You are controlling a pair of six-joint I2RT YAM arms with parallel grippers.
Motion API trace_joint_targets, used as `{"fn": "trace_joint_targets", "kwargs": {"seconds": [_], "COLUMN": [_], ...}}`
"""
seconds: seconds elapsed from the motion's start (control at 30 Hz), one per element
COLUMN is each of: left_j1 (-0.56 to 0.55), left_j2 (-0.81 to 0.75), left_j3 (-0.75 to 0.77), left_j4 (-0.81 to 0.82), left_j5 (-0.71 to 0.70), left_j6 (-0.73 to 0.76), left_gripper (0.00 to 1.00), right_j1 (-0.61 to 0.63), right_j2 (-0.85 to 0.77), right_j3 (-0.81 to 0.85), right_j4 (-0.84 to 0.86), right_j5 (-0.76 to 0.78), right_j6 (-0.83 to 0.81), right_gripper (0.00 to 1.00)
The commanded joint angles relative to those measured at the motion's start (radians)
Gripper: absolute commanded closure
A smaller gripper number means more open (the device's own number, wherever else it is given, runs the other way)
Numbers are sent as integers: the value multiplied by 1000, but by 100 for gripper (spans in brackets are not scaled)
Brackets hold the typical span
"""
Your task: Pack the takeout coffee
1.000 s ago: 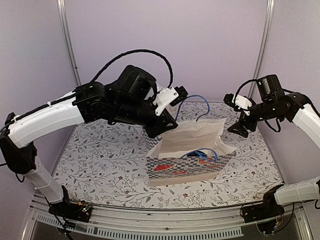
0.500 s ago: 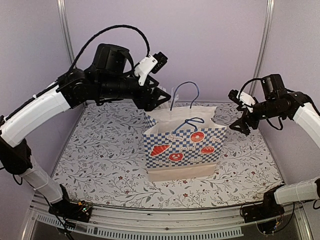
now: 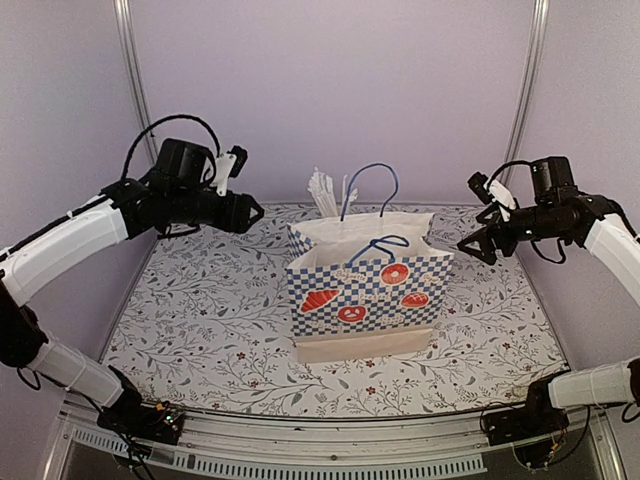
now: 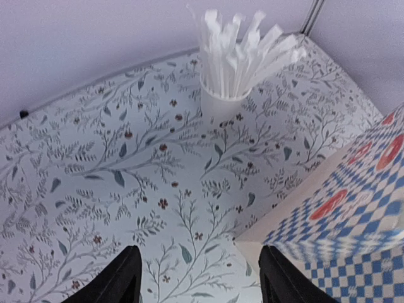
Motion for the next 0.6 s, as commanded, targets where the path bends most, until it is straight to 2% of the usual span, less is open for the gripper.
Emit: {"fn": "trace_joint_targets", "kwargs": {"seconds": [0.0, 0.1, 0.23, 0.33, 0.57], "left_j1": [7, -2, -74, -139, -253], "left_j2": [-103, -137, -125, -50, 119], "left_j3": [-262, -418, -574, -603, -563], "left_j4": [54, 159, 323, 392, 526], "left_j5": [45, 132, 148, 133, 105], "left_j6": [-116, -217, -315, -337, -342], "left_gripper": [36, 40, 42, 43, 42], "right_j1": [-67, -124, -147, -170, -223], "right_j2": [-67, -78, -106, -132, -192], "right_j3": [-27, -49, -132, -197, -294], "right_j4": [80, 110, 187, 252, 361], "right_j5": [25, -16, -61, -76, -111], "right_j6": [57, 101, 130, 143, 162], "right_gripper": [1, 1, 1, 1, 1]}}
